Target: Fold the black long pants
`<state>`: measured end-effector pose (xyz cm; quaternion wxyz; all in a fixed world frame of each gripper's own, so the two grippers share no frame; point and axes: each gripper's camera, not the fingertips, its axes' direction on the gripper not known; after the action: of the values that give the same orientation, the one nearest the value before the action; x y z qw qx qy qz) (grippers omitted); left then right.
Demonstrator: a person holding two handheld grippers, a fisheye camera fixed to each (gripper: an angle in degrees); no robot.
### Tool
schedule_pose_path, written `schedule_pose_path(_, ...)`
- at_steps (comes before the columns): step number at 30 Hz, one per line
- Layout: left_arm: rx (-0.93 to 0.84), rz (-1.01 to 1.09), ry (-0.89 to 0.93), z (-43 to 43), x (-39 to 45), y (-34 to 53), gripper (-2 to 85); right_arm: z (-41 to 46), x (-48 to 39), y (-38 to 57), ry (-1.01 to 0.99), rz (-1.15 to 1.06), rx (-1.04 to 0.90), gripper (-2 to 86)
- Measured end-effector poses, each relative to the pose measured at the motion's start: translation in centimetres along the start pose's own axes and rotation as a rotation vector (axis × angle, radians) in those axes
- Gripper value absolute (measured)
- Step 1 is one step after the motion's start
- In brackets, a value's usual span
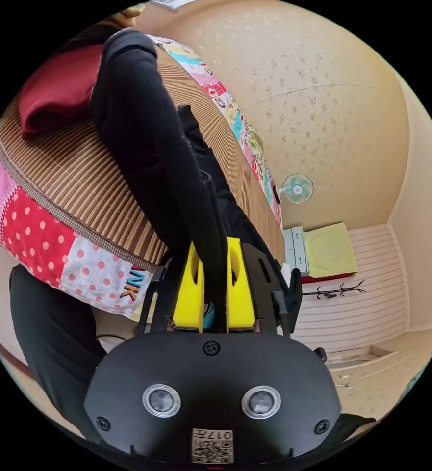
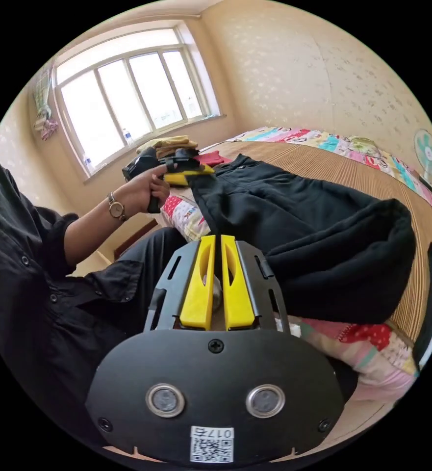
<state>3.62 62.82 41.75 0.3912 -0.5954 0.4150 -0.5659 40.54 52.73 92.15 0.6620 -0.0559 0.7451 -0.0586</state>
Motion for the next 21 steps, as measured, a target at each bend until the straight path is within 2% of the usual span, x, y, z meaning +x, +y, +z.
schedule_pose_path(2, 0.034, 0.017, 0.057, -1.4, -0.7, 0.5, 6.4, -4.9, 1.7, 0.9, 0.191, 0.166, 0.172, 7.1)
schedule_pose_path(3, 0.035, 0.02, 0.058, -1.7, -0.8, 0.6, 6.3, -7.6, 2.9, 1.6, 0.354, 0.281, 0.249, 11.1)
schedule_pose_path(4, 0.033, 0.016, 0.059, -2.2, -1.2, 0.9, 6.3, -9.5, 4.3, 2.1, 0.493, 0.367, 0.282, 14.3)
schedule_pose_path(5, 0.032, 0.009, 0.065, -2.5, -1.5, 1.2, 6.3, -9.9, 5.2, 2.2, 0.534, 0.392, 0.281, 15.5)
schedule_pose_path(6, 0.033, 0.006, 0.07, -2.7, -1.6, 1.3, 6.3, -10.0, 7.3, 2.0, 0.551, 0.433, 0.238, 17.4)
schedule_pose_path(9, 0.037, 0.008, 0.086, -3.1, -1.7, 1.4, 6.3, -5.7, 14.0, 0.6, 0.397, 0.537, -0.018, 19.2)
schedule_pose_path(11, 0.024, 0.023, 0.084, -3.5, -0.8, 0.9, 6.0, -1.9, 17.8, 0.2, 0.316, 0.572, -0.176, 16.3)
schedule_pose_path(12, 0.02, 0.031, 0.085, -3.6, -0.4, 0.6, 5.8, -1.3, 19.5, -0.4, 0.322, 0.592, -0.215, 11.7)
schedule_pose_path(15, 0.051, 0.137, 0.104, -5.9, 4.1, -3.0, 5.3, -4.5, 22.3, -5.9, 0.307, 0.55, -0.096, 6.0)
schedule_pose_path(17, 0.069, 0.254, 0.038, -7.8, 10.2, -8.9, 5.1, -6.6, 23.7, -11.7, 0.338, 0.476, -0.005, 5.3)
schedule_pose_path(19, 0.083, 0.364, -0.045, -8.5, 15.5, -14.4, 5.3, -8.4, 23.9, -21.6, 0.41, 0.313, 0.046, 5.2)
schedule_pose_path(21, 0.109, 0.389, -0.014, -10.6, 20.1, -18.5, 5.3, -11.1, 22.7, -28.0, 0.457, 0.201, 0.147, 5.5)
